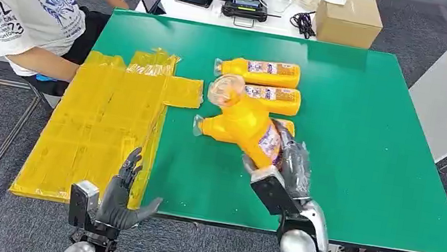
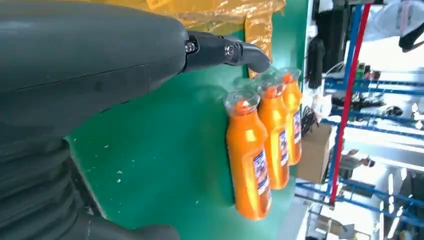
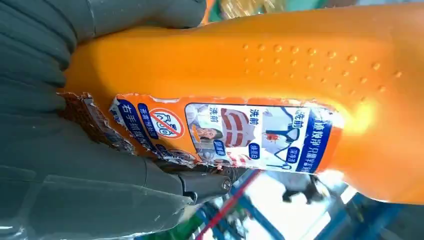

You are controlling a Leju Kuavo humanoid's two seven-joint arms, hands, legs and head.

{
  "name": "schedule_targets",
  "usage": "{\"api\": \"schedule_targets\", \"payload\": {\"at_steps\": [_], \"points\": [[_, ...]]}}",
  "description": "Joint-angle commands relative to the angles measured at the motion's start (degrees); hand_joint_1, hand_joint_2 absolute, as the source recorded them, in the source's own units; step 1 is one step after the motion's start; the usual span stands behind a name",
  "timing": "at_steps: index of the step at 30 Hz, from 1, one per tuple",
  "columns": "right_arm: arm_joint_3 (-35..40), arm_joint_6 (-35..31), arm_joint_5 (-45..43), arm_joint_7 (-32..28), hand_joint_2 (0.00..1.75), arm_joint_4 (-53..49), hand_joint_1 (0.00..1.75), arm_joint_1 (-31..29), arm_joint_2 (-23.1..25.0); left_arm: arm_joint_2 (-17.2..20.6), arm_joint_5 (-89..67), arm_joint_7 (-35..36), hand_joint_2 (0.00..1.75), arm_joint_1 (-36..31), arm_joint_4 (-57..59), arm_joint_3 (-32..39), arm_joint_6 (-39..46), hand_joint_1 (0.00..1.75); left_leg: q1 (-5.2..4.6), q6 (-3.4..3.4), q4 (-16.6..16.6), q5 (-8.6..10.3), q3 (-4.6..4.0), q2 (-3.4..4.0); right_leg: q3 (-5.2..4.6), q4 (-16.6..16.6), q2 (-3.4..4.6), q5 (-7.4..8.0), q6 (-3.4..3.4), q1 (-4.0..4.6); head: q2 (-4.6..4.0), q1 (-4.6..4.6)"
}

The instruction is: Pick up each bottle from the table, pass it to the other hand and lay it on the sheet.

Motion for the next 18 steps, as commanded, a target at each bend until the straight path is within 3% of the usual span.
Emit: {"api": "schedule_targets", "payload": {"at_steps": [1,3,5,10,12,16,18], "points": [[-7.0,-5.8,2.9,-3.5,1.75,-7.6,1.75,5.3,3.6,0.5,2.5,1.1,1.75,-0.2,-2.2,-0.4,-1.5,0.00,0.03,-0.08,0.0,-0.08,0.14,-0.02,0.14,0.0,-0.05,-0.10,-0.10,0.04,0.00,0.00],[-7.6,-4.7,1.7,-5.3,1.75,-4.2,1.75,4.6,3.7,1.4,5.5,2.8,1.75,-0.9,-1.2,-1.3,-5.8,0.00,0.08,-0.10,0.0,-0.14,0.27,0.05,0.28,0.0,0.00,-0.13,-0.13,0.09,0.00,0.00],[-7.2,0.7,-0.1,-8.0,1.75,1.7,1.75,4.9,4.3,1.8,5.7,2.4,1.75,-2.1,0.1,-2.4,-6.8,0.00,0.08,-0.10,0.0,-0.11,0.31,0.08,0.31,-0.1,0.03,-0.09,-0.12,0.09,0.00,-0.02],[-7.2,-0.2,0.4,-10.8,1.75,4.4,1.75,5.5,5.7,1.8,5.9,2.4,1.75,-2.3,0.2,-2.7,-7.0,0.00,0.05,-0.07,-0.1,-0.04,0.22,0.08,0.21,-0.1,0.02,-0.03,-0.08,0.05,0.00,0.00],[-6.1,3.2,0.1,-10.9,1.75,9.2,1.75,6.5,7.5,1.8,6.8,2.9,1.75,-2.6,0.1,-3.5,-8.4,0.00,0.07,-0.08,-0.1,-0.06,0.24,0.08,0.23,-0.1,0.04,-0.04,-0.10,0.07,0.00,0.00],[-2.7,3.0,-1.5,-17.4,1.75,24.0,1.75,6.0,12.2,1.6,7.9,3.8,1.75,-3.1,-0.5,-4.8,-9.6,0.00,0.15,-0.14,-0.1,-0.13,0.50,0.19,0.47,-0.2,0.13,-0.07,-0.17,0.16,0.00,0.02],[-1.8,3.6,-2.8,-18.1,1.75,26.7,1.75,5.5,13.3,1.5,8.2,4.0,1.75,-2.9,-0.8,-5.2,-9.8,0.00,0.10,-0.09,-0.1,-0.05,0.25,0.17,0.22,-0.1,0.13,-0.01,-0.11,0.10,0.00,0.02]]}}
